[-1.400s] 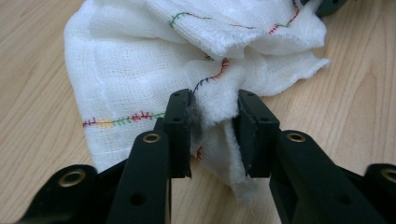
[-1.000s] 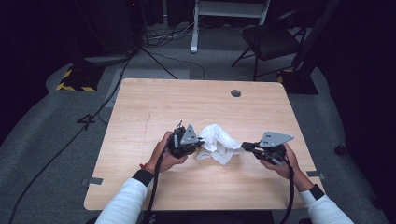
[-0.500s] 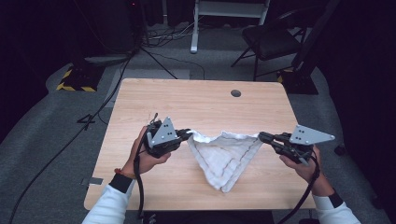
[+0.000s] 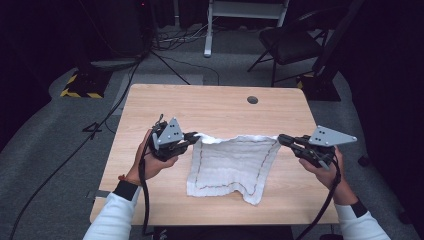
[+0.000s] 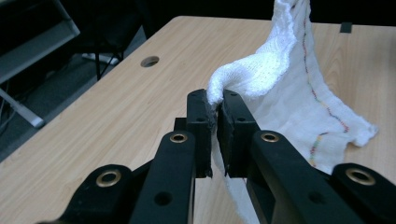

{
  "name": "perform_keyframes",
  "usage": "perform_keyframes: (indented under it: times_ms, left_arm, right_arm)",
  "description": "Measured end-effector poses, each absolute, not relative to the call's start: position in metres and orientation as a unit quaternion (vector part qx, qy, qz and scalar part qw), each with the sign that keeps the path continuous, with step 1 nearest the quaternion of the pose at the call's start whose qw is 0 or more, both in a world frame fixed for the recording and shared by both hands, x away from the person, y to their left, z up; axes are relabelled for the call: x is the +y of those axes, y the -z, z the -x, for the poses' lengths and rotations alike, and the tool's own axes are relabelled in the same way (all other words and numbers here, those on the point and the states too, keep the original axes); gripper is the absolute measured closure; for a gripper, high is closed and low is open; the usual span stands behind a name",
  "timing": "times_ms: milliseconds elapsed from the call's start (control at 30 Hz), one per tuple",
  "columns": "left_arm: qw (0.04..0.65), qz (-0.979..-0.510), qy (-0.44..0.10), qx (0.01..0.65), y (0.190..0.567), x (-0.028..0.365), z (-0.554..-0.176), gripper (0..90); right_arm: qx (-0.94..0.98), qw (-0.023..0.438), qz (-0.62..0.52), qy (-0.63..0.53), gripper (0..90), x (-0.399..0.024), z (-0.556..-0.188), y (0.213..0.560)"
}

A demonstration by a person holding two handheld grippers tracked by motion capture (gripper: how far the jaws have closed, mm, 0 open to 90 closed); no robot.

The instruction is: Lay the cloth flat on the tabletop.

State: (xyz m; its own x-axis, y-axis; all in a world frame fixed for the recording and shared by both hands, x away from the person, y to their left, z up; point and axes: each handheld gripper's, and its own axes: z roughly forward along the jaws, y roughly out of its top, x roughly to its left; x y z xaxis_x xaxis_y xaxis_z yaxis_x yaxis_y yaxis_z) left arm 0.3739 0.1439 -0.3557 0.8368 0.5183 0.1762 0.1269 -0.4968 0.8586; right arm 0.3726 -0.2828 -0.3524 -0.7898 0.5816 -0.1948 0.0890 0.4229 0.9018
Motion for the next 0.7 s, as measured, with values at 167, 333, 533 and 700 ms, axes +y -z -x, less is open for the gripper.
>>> perform_keyframes:
  times_ms: [167, 333, 533, 700]
  left_arm:
    - [0.443, -0.843, -0.206, 0.224, 0.370, 0.136, -0.408, 82.5]
    - [0.421, -0.844, -0.203, 0.265, 0.386, 0.129, -0.443, 80.6]
    - [0.395, -0.845, -0.202, 0.300, 0.405, 0.125, -0.477, 81.6]
    - [0.384, -0.845, -0.198, 0.316, 0.417, 0.122, -0.487, 74.8]
  right_arm:
    - [0.812, 0.242, -0.239, -0.474, 86.9, -0.278, -0.407, 0.366]
    - [0.828, 0.243, -0.263, -0.432, 86.8, -0.265, -0.447, 0.380]
    - [0.838, 0.242, -0.284, -0.399, 86.7, -0.248, -0.486, 0.398]
    - [0.844, 0.259, -0.295, -0.366, 80.6, -0.235, -0.505, 0.411]
